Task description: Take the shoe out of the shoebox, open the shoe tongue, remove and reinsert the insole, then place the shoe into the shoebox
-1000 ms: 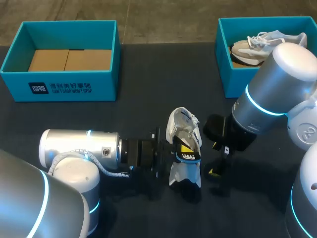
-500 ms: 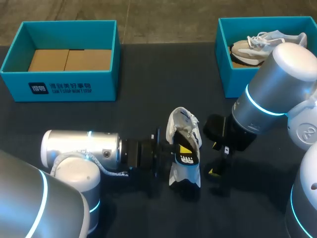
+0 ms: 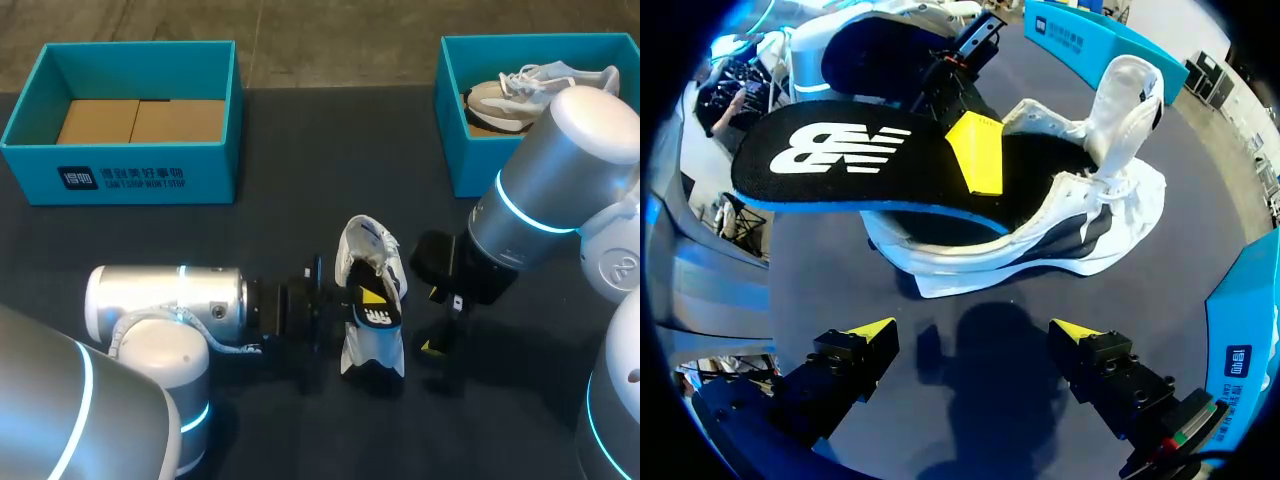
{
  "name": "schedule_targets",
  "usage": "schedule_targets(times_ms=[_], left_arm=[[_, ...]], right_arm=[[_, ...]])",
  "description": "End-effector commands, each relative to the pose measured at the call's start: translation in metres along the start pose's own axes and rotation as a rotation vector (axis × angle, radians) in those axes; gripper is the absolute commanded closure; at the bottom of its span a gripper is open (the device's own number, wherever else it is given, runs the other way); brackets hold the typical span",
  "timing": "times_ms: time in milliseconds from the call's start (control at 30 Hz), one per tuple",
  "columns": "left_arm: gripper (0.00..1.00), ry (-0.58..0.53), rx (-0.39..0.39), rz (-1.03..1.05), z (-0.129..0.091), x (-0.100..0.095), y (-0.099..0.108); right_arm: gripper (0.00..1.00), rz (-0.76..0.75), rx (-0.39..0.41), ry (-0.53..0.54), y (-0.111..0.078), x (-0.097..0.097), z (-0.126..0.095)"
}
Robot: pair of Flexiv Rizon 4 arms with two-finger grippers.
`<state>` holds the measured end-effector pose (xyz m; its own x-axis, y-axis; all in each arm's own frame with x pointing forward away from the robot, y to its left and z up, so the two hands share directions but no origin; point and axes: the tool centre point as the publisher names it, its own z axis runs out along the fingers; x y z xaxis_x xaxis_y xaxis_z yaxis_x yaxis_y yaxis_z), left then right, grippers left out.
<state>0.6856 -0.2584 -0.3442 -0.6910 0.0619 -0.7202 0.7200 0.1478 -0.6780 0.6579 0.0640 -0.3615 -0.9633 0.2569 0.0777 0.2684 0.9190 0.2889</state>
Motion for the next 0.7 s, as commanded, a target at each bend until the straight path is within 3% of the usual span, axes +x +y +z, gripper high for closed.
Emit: schedule_targets(times_ms=[33,67,100,133,233,333,433,700], left_arm=[[1.0,-0.008,0.004,-0.004,0.0,0.002,0.0],[0.97,-0.009,0.007,-0.006,0.0,0.002,-0.002],[0.83,-0.009,0.009,-0.005,-0.001,0.002,-0.003],[0.76,-0.011,0.012,-0.004,-0.001,0.001,-0.005],[0.72,-0.015,0.023,-0.004,-0.001,0.0,-0.011],[0.71,-0.017,0.028,-0.001,-0.002,-0.001,-0.016],[0.79,-0.02,0.037,0.002,-0.004,-0.001,-0.021],[0.8,-0.021,0.043,0.001,-0.004,0.0,-0.029]], right_arm=[[0.0,0.001,0.001,-0.002,0.0,0.001,0.001],[0.0,0.001,0.001,-0.002,0.0,0.001,0.001],[0.0,0.001,0.001,-0.002,0.0,0.001,0.001],[0.0,0.001,0.001,-0.002,0.0,0.001,0.001],[0.0,0.001,0.001,-0.002,0.0,0.001,0.001],[0.0,0.001,0.001,-0.002,0.0,0.001,0.001],[0.0,0.001,0.001,-0.002,0.0,0.001,0.001],[0.0,0.001,0.001,-0.002,0.0,0.001,0.001]])
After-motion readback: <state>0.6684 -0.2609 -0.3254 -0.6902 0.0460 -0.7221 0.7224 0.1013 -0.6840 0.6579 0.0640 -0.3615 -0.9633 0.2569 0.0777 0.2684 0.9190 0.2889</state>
